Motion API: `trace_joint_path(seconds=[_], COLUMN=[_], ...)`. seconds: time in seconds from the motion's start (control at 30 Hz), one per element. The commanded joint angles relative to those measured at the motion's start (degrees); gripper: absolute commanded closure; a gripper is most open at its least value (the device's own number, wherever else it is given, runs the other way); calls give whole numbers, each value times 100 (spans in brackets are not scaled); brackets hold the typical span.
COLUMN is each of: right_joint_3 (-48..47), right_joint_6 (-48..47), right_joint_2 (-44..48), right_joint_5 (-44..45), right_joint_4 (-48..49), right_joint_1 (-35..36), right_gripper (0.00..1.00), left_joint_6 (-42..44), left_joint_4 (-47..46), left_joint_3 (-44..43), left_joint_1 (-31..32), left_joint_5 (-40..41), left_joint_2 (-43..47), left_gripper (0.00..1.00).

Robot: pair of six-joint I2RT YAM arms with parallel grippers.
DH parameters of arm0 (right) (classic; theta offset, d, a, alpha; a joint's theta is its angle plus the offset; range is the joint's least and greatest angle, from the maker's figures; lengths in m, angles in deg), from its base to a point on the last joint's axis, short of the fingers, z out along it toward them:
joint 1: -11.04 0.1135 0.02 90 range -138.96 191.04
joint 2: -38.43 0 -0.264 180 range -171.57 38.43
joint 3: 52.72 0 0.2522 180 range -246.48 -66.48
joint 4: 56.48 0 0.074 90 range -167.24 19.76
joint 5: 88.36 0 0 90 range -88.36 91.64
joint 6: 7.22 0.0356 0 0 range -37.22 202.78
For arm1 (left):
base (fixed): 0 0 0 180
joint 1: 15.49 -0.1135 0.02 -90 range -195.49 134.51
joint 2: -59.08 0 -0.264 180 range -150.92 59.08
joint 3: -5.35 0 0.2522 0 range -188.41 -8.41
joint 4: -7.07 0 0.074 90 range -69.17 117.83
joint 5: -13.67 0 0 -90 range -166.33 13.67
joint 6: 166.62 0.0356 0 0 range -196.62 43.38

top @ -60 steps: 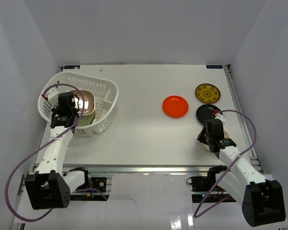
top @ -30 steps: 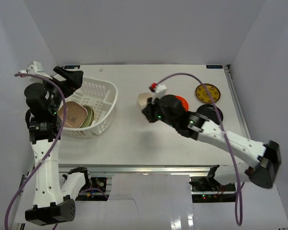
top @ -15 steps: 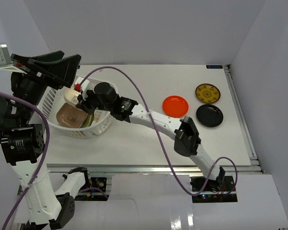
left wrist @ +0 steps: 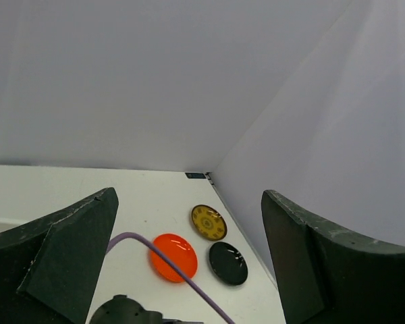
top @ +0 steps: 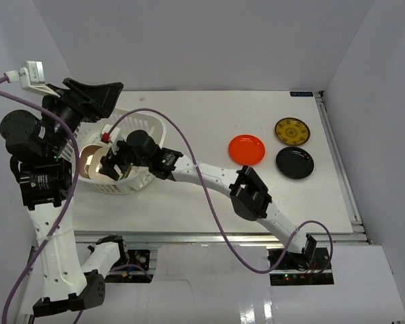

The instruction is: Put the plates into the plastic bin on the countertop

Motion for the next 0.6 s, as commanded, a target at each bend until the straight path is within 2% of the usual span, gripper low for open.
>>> trace_joint_path(seconds=[0.0,0.07,0.17,0.27,0.3,0.33,0.37,0.4,0.43,0.47,0.53,0.57], right_joint_3=[482,1186,3439,4763,5193,6094,6547,6986,7791,8138,8954,9203], right_joint_6=[146,330,628,823,1128,1348,1620,2267,2534,2728,3193,3275], right_joint_2=[1162,1735,3427,4494,5176,5505,5856,6513,6806,7096,7809,8220], right_joint_5=[325,528,1308,1924,2335,2479,2611,2812,2875,2971,3262,3210], right_joint_4=[723,1109,1838,2112,2113,2086,2008,1911,1675,1516,1078,780], right_joint_1=[-71,-167,-527,-852,-1202,-1449,-2052,-2388,-2774,-3509,-4277,-5073], right_gripper=[22,23,30,36,39,42,48,53,58,60,63,62], left_joint_6=[-230,-423,-949,-1301,-1503,-1505,-1392,-1051,-900,-794,-601,-539], left_joint_4=[-269,-453,-909,-1365,-1498,-1569,-1570,-1553,-1483,-1456,-1360,-1342], left_joint_3=[251,366,576,770,962,1033,1078,1156,1157,1140,1061,1043], left_joint_1=[15,15,15,58,163,312,1018,1460,2213,2543,3018,3421], left_joint_5=[83,-75,-294,-679,-742,-717,-282,62,361,756,1013,1371], left_joint_2=[69,16,-212,-536,-616,-704,-896,-1011,-1169,-1606,-2143,-2625], left_gripper=[2,2,2,2,3,5,5,5,5,5,6,7])
